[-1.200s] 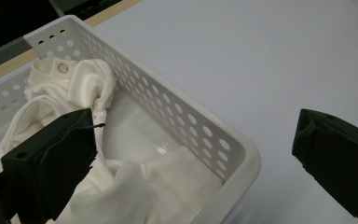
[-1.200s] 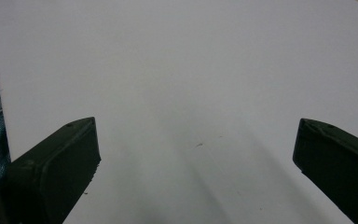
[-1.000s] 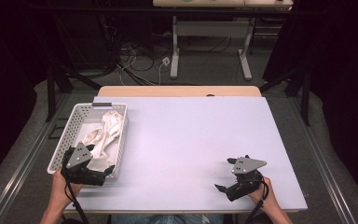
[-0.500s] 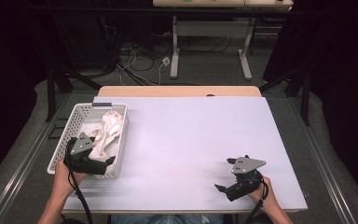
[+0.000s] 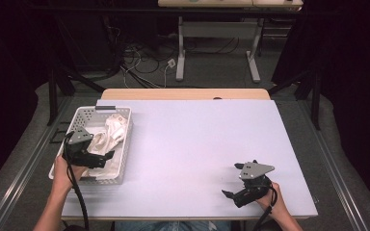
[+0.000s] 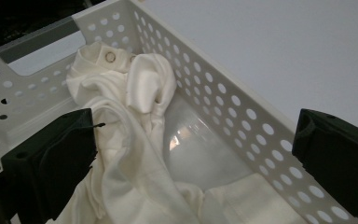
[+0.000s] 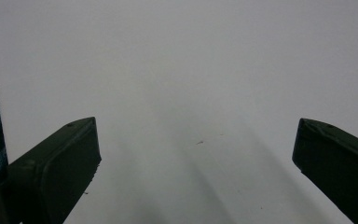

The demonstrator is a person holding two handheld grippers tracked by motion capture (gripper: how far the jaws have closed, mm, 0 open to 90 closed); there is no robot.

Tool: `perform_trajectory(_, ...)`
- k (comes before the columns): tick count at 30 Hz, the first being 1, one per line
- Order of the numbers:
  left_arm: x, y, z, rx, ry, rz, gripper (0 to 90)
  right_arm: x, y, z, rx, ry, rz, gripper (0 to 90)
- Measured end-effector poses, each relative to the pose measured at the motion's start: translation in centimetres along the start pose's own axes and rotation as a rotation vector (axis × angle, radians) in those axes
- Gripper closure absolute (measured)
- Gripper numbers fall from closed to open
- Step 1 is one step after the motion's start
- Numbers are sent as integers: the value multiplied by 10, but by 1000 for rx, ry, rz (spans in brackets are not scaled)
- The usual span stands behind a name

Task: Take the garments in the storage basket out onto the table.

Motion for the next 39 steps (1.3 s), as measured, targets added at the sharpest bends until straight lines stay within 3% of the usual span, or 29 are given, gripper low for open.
perform_trajectory(10,1,9,-23,-21,-40,-60,0,1,1,0,-4,-3,-11,4)
perform_trajectory(39,0,49,-61,-68,-92,-285,0,2,3,-2,-5,-4,-16,5)
Point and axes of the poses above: each handheld gripper's, and its own axes: y roughly forward along the jaws, x roughly out of its underside, z roughly to its right, the point moved 8 cm from there along y, roughly forward along the jaws, and after that the axes turned 12 degrees about x, right-handed, at the moved point
